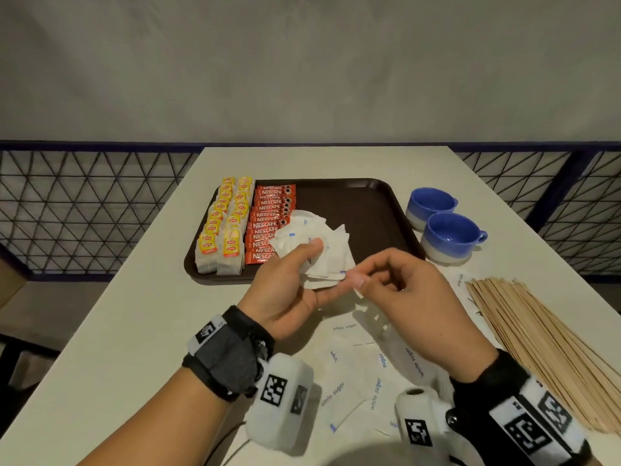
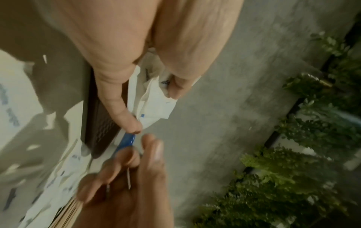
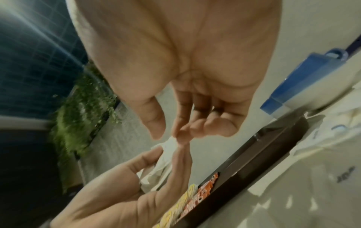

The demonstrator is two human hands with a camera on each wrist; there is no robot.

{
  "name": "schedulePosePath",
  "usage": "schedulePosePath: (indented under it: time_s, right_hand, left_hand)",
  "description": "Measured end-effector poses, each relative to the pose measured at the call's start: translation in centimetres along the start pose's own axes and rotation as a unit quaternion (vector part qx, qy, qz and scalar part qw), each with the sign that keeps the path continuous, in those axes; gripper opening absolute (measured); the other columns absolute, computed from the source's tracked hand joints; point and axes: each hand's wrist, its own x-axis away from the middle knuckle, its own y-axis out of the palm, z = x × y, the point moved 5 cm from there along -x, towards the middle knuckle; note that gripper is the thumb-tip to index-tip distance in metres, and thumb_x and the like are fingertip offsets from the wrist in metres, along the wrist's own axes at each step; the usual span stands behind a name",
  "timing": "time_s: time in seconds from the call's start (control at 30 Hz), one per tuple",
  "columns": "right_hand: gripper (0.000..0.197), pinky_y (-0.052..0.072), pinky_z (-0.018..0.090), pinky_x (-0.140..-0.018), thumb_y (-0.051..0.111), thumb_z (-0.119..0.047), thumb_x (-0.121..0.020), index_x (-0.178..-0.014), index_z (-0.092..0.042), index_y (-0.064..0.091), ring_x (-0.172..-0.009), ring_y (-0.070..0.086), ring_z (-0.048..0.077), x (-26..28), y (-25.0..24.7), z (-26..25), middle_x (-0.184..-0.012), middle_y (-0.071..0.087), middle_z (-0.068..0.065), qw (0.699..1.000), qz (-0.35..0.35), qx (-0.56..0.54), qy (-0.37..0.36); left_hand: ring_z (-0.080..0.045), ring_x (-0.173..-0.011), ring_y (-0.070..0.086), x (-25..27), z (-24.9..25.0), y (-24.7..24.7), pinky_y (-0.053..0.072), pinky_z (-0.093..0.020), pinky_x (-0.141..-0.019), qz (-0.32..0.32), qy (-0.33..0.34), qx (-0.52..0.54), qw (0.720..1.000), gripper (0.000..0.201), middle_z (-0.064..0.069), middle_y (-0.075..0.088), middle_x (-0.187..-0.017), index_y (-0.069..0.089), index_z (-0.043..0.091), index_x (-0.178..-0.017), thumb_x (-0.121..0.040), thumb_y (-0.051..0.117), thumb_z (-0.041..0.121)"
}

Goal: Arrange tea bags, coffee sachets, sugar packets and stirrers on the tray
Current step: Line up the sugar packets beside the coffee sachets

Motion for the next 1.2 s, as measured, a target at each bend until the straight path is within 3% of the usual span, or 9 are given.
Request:
schedulePosePath:
  time_s: [0.1,0.2,0.3,0.37,0.57,0.8,0.93,1.1,1.2]
  right_hand:
    - [0.006,0.053,0.026,-0.067,0.078,-0.034,-0.09,-0.089,-0.03,0.074,-0.064,0.059,0.006,1.6,1.1,-0.4,-0.081,0.072,-0.003,0.986,-0.132,0.103,-0.005]
    - [0.015,0.048,0.015,-0.07,0.077,-0.043,-0.088,-0.097,-0.033,0.071,-0.078,0.06,-0.002,3.1,2.2,-0.2,-0.091,0.07,-0.013,0.936,-0.25,0.249,-0.013]
    - [0.025,0.045,0.014,-0.078,0.074,-0.051,-0.088,-0.107,-0.037,0.066,-0.094,0.054,-0.001,3.3,3.1,-0.5,-0.103,0.058,-0.017,0.903,-0.277,0.327,-0.042]
    - [0.04,0.046,0.018,-0.086,0.074,-0.056,-0.087,-0.12,-0.038,0.061,-0.098,0.05,0.001,3.1,3.9,-0.8,-0.111,0.051,-0.019,0.886,-0.283,0.362,-0.063]
    - [0.093,0.049,0.034,-0.096,0.083,-0.058,-0.076,-0.152,-0.039,0.033,-0.113,0.044,0.014,1.7,6.2,0.8,-0.122,0.041,-0.012,0.812,-0.348,0.462,-0.082]
    - [0.054,0.037,0.016,-0.069,0.087,-0.05,-0.076,-0.122,-0.034,0.064,-0.084,0.045,0.001,0.0,6.1,0.8,-0.099,0.043,-0.016,0.821,-0.362,0.438,-0.056]
    - [0.039,0.045,0.018,-0.078,0.088,-0.047,-0.076,-0.102,-0.032,0.064,-0.091,0.05,0.002,-0.5,5.4,0.8,-0.103,0.05,-0.017,0.84,-0.347,0.413,-0.055]
    - [0.035,0.05,0.029,-0.087,0.085,-0.044,-0.08,-0.106,-0.04,0.062,-0.095,0.052,0.001,-0.9,5.0,-0.1,-0.1,0.058,-0.015,0.842,-0.332,0.418,-0.078]
    - [0.029,0.052,0.03,-0.086,0.087,-0.035,-0.082,-0.103,-0.037,0.067,-0.094,0.059,0.005,-1.6,4.2,-1.0,-0.098,0.065,-0.015,0.879,-0.306,0.355,-0.091]
  left_hand:
    - [-0.051,-0.106,0.07,-0.3,1.1,-1.5,0.059,-0.058,-0.088,0.029,-0.001,0.01,1.0,0.024,-0.025,0.073,-0.113,0.062,0.005,-0.123,-0.102,0.058,0.016]
    - [-0.036,-0.103,0.072,-0.6,2.2,-2.8,0.06,-0.042,-0.073,0.061,0.021,-0.025,0.998,0.022,-0.017,0.075,-0.109,0.064,0.011,-0.121,-0.1,0.06,0.019]
    - [-0.022,-0.091,0.066,-1.0,2.9,-3.2,0.04,-0.033,-0.062,0.085,0.057,-0.078,0.992,0.017,-0.003,0.074,-0.102,0.069,0.022,-0.115,-0.099,0.063,0.02]
    - [-0.019,-0.084,0.068,-1.0,3.1,-3.3,0.041,-0.034,-0.064,0.08,0.062,-0.076,0.992,0.014,-0.001,0.075,-0.097,0.069,0.022,-0.111,-0.099,0.063,0.018]
    - [-0.043,-0.1,0.073,-0.3,3.2,-3.1,0.063,-0.048,-0.078,0.004,0.031,0.007,0.999,0.048,-0.026,0.072,-0.116,0.054,0.001,-0.137,-0.091,0.063,0.007]
    - [-0.044,-0.097,0.074,-0.8,3.2,-4.4,0.064,-0.048,-0.07,0.015,-0.001,0.059,0.998,0.045,-0.028,0.071,-0.119,0.048,0.003,-0.144,-0.1,0.056,0.009]
    - [-0.039,-0.099,0.074,-0.8,3.3,-4.4,0.064,-0.042,-0.067,0.009,-0.013,0.054,0.998,0.04,-0.025,0.072,-0.119,0.051,0.004,-0.141,-0.102,0.052,0.011]
    - [-0.043,-0.103,0.073,-0.7,2.5,-4.1,0.063,-0.043,-0.066,-0.002,-0.011,0.029,1.0,0.041,-0.027,0.071,-0.121,0.051,0.005,-0.142,-0.102,0.054,0.01]
    - [-0.047,-0.104,0.072,-0.7,2.3,-4.0,0.065,-0.048,-0.071,-0.011,-0.015,0.014,1.0,0.035,-0.028,0.072,-0.118,0.053,0.004,-0.138,-0.103,0.052,0.007]
